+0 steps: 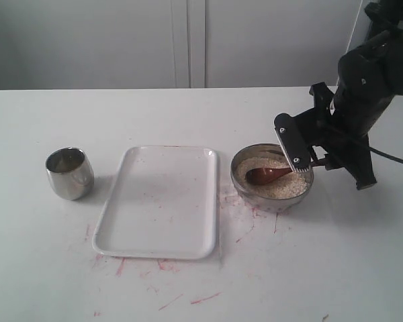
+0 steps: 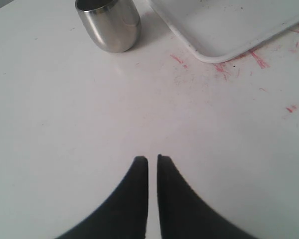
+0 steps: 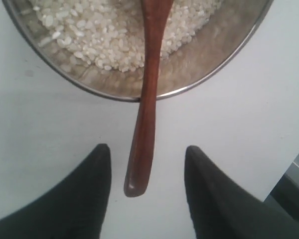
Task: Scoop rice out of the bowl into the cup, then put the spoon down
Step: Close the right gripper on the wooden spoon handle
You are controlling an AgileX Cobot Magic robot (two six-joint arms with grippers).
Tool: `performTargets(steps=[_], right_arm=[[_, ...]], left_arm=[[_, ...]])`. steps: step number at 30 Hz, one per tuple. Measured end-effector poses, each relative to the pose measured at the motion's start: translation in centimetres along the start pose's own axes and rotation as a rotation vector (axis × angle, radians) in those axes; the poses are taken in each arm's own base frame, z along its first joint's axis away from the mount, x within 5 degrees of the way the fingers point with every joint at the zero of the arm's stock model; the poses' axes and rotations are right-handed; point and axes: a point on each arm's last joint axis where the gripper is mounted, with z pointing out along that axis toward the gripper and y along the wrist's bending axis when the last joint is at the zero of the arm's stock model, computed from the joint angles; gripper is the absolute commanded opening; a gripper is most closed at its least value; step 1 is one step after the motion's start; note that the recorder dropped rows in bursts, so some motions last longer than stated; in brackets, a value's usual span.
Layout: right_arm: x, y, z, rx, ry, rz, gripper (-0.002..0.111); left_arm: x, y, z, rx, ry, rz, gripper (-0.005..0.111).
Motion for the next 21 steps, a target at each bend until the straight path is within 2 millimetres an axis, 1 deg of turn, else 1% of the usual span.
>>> performTargets(steps=[7,15,21], right_arm=[[-0.2,0.2,0.9,-0.023,0.001,-0.009,0.045],[-0.4,0.0,1.5,-0.008,-0.008,-0.013,0.045],[-0.5,0.0,2.4,-0.014,-0.001,-0.034,0.045]], left_arm=[[0.0,0.0,0.0,0.000,0.000,0.000,0.014],[0.0,0.0,0.0,0.000,0.000,0.000,0.014],[0.0,0.0,0.0,0.000,0.000,0.000,0.014]])
